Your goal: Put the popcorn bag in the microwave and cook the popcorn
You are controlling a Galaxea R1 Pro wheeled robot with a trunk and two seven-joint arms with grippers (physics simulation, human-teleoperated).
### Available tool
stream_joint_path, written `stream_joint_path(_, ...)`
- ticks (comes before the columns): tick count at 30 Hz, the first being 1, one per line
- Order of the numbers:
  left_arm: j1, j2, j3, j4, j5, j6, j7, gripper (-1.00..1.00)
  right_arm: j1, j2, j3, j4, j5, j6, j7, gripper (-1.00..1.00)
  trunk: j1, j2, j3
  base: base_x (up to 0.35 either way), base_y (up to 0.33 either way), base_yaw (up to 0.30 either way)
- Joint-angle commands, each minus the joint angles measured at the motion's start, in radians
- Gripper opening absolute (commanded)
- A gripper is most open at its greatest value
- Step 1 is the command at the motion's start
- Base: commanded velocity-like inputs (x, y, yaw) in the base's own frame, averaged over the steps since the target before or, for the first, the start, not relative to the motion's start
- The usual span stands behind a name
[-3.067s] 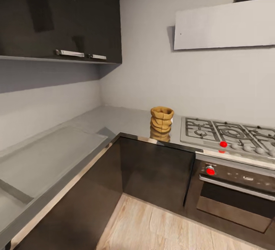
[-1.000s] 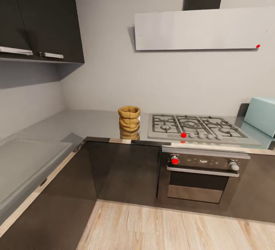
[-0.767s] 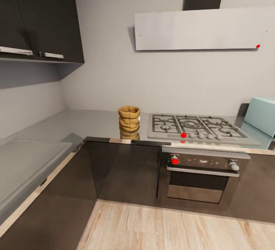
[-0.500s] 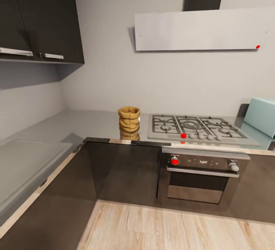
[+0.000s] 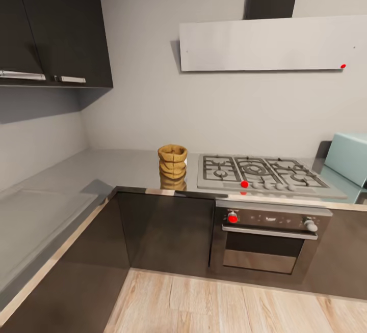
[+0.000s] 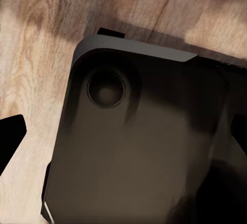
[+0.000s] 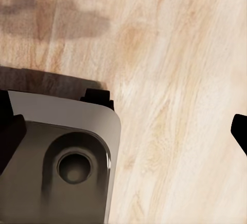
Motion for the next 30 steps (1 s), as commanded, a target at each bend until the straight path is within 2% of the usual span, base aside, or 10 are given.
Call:
stream_joint_path(1, 0.000, 0.000, 0.001, -0.001, 0.004, -0.001, 0.001, 1.00, -0.001, -0.001, -0.009, 0.002, 0.008, -0.006, -0.001, 1.00, -0.004, 0.007, 0.001, 0.000, 0.000, 0.000)
stream_joint_path(16, 0.000, 0.000, 0.001, -0.001, 0.004, -0.001, 0.001, 1.00, -0.001, -0.002, -0.009, 0.002, 0.008, -0.007, -0.001, 1.00, -0.061, 0.112, 0.025, 0.000, 0.000, 0.000)
stream_joint_path(30, 0.000, 0.000, 0.000, -0.001, 0.004, -0.002, 0.001, 1.00, -0.001, -0.002, -0.009, 0.002, 0.008, -0.007, -0.001, 1.00, -0.061, 0.112, 0.003, 0.000, 0.000, 0.000)
